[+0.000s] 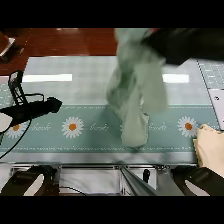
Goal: Fold the shirts.
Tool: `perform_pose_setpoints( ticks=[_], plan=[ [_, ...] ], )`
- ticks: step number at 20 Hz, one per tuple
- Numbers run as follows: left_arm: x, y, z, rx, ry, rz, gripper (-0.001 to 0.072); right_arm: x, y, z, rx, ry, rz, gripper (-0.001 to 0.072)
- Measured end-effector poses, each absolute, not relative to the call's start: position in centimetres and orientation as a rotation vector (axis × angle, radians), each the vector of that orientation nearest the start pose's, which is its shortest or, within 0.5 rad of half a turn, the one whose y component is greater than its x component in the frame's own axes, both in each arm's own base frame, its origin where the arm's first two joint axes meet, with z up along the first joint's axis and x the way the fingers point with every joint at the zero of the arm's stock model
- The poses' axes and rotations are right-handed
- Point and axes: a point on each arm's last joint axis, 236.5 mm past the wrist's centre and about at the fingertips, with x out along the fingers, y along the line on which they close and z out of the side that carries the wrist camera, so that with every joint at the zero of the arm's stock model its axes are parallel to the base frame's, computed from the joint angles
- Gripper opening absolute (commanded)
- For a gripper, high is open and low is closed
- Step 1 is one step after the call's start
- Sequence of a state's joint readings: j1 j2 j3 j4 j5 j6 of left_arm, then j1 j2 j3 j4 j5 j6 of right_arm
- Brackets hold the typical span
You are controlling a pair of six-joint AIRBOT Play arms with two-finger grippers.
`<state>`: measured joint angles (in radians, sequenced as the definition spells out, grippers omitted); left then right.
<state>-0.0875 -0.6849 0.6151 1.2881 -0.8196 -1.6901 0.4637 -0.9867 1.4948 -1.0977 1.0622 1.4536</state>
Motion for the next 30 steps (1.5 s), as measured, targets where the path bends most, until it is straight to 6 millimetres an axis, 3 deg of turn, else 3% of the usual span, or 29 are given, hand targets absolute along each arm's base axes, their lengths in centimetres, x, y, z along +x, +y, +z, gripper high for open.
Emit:
perform_pose_setpoints(
  ticks=[3,6,7,8,10,12,13,15,16,18,21,23,24,26,30],
  plan=[
    [30.0,-7.7,3.7,-0.369,0.937,-0.132,0.0502,30.0,30.9,19.4,0.166,0.793,0.843,0.0027],
    [29.4,-8.3,3.4,-0.393,0.969,-0.143,0.0502,28.8,34.9,10.6,0.223,0.981,0.839,0.0029],
    [29.0,-8.6,3.1,-0.395,0.990,-0.151,0.0502,28.3,36.0,8.2,0.240,1.034,0.837,0.0143],
    [28.7,-8.9,3.0,-0.396,1.005,-0.158,0.0502,27.8,36.9,6.1,0.261,1.087,0.830,0.0413],
    [27.9,-9.7,2.4,-0.388,1.046,-0.182,0.0502,27.4,37.8,3.7,0.295,1.148,0.817,0.0412],
    [27.4,-10.4,2.1,-0.363,1.072,-0.211,0.0502,28.3,37.3,3.2,0.326,1.163,0.795,0.0412],
    [27.1,-10.6,1.9,-0.352,1.084,-0.222,0.0503,29.4,36.3,3.9,0.348,1.150,0.776,0.0411],
    [26.3,-10.8,1.5,-0.321,1.120,-0.245,0.0502,32.1,32.3,5.8,0.365,1.105,0.714,0.0411],
    [25.9,-10.8,1.1,-0.305,1.137,-0.254,0.0503,33.3,29.5,6.5,0.348,1.086,0.665,0.0411],
    [24.9,-10.8,0.0,-0.299,1.182,-0.264,0.0503,34.7,21.8,6.6,0.284,1.091,0.510,0.0411],
    [23.2,-11.3,-2.4,-0.411,1.259,-0.270,0.0502,33.4,9.6,4.6,0.273,1.141,0.217,0.0411],
    [23.0,-11.9,-3.1,-0.574,1.265,-0.276,0.0502,30.7,4.8,2.7,0.355,1.171,0.092,0.0411],
    [23.2,-12.0,-3.2,-0.672,1.251,-0.277,0.0502,29.3,3.3,1.6,0.400,1.182,0.052,0.0407],
    [23.9,-11.6,-3.2,-0.824,1.219,-0.273,0.0502,26.6,2.5,-0.6,0.499,1.207,0.026,0.0407],
    [24.1,-11.1,-4.2,-0.960,1.234,-0.288,0.0502,23.3,4.2,-3.9,0.644,1.248,0.053,0.0406]
  ],
)
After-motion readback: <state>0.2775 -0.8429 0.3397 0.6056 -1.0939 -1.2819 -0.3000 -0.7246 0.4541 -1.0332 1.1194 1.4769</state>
